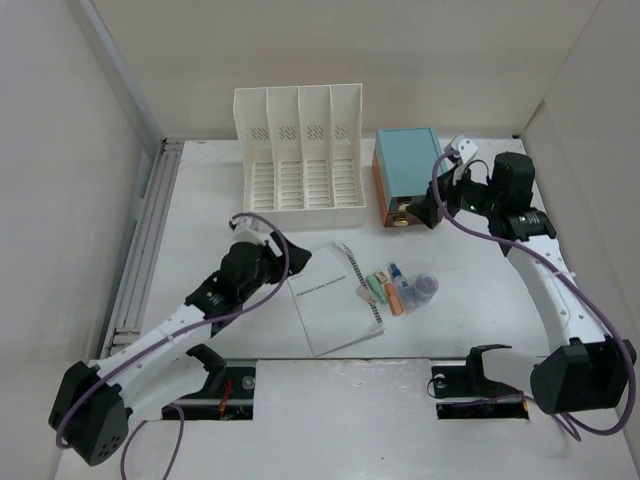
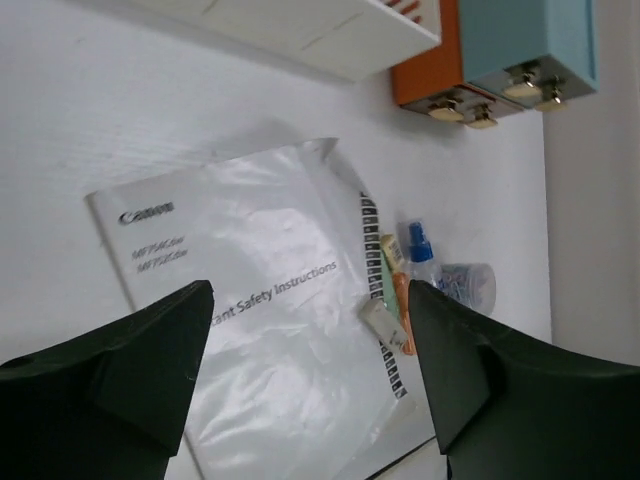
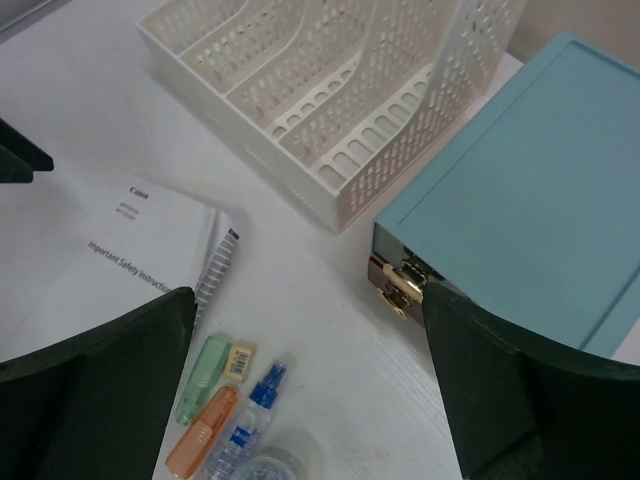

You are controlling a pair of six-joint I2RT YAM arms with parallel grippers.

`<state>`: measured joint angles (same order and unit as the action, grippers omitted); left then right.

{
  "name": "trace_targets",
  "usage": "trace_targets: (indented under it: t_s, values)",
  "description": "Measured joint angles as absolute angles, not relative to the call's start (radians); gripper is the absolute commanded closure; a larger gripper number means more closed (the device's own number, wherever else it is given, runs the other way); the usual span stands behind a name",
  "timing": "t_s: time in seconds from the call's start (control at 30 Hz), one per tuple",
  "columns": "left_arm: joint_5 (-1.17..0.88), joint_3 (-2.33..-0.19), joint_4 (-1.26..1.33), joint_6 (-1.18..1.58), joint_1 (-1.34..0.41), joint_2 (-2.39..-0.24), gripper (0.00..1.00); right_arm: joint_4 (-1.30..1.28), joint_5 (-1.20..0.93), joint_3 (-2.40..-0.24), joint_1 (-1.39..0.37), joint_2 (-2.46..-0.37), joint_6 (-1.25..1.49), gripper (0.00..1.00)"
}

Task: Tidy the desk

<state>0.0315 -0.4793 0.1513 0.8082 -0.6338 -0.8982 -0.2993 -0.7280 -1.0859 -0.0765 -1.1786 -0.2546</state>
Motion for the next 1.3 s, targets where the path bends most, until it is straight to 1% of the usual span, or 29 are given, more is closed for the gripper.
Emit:
trace_targets:
  t_s: [0.07, 0.2, 0.3, 0.4, 0.57, 0.83, 1.0, 1.13, 1.3]
  values:
    - [0.088, -0.419, 0.114, 0.876, -0.634, -0.828, 0.16, -0.315, -0.752, -1.090, -0.076, -1.181, -0.260, 0.00]
    - [0.167, -0.359, 0.066, 0.979, -0.633, -0.743, 0.16, -0.337, -0.794, -1.127, -0.076, -1.229, -0.267, 0.00]
    - [0.188, -0.342, 0.056, 1.016, -0.633, -0.767, 0.16, -0.353, -0.809, -1.134, -0.080, -1.266, -0.267, 0.00]
    - [0.184, -0.336, 0.060, 1.034, -0.636, -0.839, 0.16, -0.372, -0.790, -1.134, -0.103, -1.283, -0.267, 0.00]
    - [0.164, -0.333, 0.062, 1.037, -0.645, -0.929, 0.16, -0.390, -0.744, -1.160, -0.224, -1.348, -0.290, 0.03]
    - [0.160, -0.320, 0.078, 1.030, -0.650, -0.892, 0.17, -0.419, -0.639, -1.183, -0.429, -1.597, -0.323, 0.03]
    - [0.139, -0.302, 0.086, 1.018, -0.660, -0.888, 0.21, -0.428, -0.592, -1.183, -0.507, -1.717, -0.326, 0.01]
    - [0.124, -0.295, 0.105, 1.003, -0.660, -0.912, 0.23, -0.428, -0.570, -1.187, -0.520, -1.770, -0.325, 0.01]
    - [0.105, -0.293, 0.141, 0.989, -0.660, -0.971, 0.31, -0.427, -0.569, -1.199, -0.518, -1.821, -0.323, 0.01]
